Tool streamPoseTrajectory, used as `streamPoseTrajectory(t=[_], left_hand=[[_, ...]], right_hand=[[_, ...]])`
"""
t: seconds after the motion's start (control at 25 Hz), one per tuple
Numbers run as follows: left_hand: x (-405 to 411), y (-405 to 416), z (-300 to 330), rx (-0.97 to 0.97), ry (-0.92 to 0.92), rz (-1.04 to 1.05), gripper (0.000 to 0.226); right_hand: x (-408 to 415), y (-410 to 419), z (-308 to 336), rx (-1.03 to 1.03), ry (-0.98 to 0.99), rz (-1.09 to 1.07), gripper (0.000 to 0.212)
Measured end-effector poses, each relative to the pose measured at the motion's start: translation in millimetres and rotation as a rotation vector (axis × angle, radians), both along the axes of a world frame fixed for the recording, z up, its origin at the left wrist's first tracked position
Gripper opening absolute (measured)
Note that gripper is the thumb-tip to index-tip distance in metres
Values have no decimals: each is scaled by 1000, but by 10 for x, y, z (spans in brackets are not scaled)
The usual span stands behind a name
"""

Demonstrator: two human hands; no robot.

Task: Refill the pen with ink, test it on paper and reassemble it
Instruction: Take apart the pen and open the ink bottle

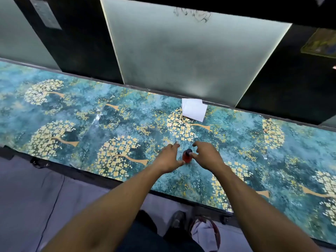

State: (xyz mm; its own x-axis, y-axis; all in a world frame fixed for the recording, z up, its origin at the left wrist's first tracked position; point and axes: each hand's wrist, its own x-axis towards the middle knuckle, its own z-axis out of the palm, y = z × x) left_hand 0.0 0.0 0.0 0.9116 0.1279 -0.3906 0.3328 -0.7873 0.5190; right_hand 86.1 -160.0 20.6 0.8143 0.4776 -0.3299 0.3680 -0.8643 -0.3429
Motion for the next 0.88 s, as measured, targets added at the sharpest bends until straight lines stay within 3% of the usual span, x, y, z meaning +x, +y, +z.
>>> streamPoseTrajectory(t=[0.28,0.48,0.88], left_hand=[[313,-139,-232,-83,22,120,70],[461,-149,-328,-173,-15,184,17],[424,-88,-480,-250,-65,205,24]], right_hand=[[175,131,-186,30,41,30,32],[215,221,-259,33,-8,41,26],[271,248,-294,41,40,236,18]])
